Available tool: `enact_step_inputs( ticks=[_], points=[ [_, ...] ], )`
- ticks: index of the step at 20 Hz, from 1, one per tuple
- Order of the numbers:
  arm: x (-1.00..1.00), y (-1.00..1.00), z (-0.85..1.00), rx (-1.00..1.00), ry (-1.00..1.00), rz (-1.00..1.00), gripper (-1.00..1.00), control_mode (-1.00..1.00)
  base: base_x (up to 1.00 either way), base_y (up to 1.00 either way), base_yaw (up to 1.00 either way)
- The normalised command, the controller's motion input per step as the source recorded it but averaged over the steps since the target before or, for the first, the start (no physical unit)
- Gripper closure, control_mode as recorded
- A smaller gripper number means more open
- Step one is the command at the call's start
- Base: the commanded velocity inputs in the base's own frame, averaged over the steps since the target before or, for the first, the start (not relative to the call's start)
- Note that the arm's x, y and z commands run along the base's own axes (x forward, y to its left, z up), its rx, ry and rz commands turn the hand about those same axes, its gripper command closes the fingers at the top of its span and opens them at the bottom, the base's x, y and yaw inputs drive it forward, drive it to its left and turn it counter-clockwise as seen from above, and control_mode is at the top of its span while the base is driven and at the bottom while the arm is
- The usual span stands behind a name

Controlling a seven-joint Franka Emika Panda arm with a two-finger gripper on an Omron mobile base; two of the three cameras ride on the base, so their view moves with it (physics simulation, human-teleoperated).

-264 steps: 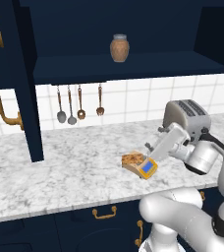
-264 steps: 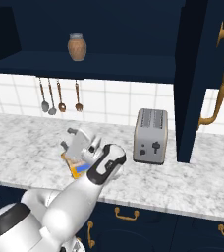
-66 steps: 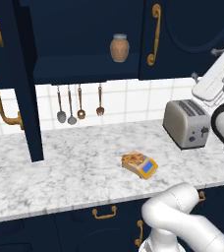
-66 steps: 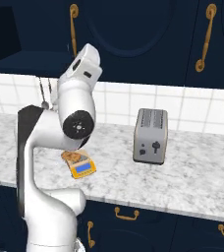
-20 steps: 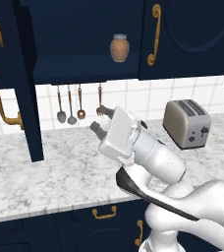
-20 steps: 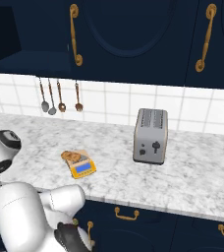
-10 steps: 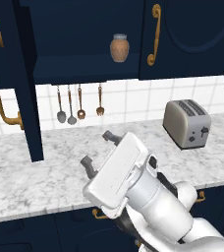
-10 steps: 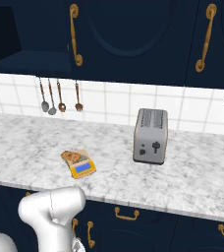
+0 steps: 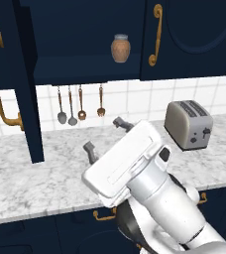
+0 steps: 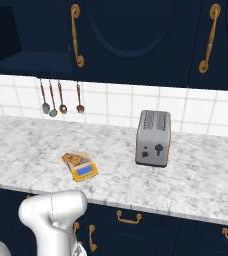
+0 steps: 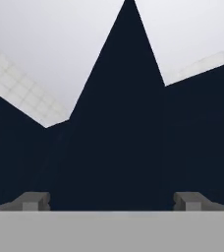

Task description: Pick the bar and place it on the digital scale for weighing, and close the cabinet.

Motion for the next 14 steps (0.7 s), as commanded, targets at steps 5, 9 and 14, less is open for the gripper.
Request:
enact_step_inputs(
  ticks=[5, 9, 14],
  points=[
    [-0.53, 0.8, -0.11, 0.0, 0.0, -0.14, -1.0, -1.0, 0.0, 0.0, 0.0],
    [-0.54, 0.67, -0.03, 0.0, 0.0, -0.17, -1.0, -1.0, 0.0, 0.0, 0.0],
    [0.27, 0.98, -0.4, -0.02, 0.12, -0.2, -1.0, -1.0, 0.0, 0.0, 0.0]
  ],
)
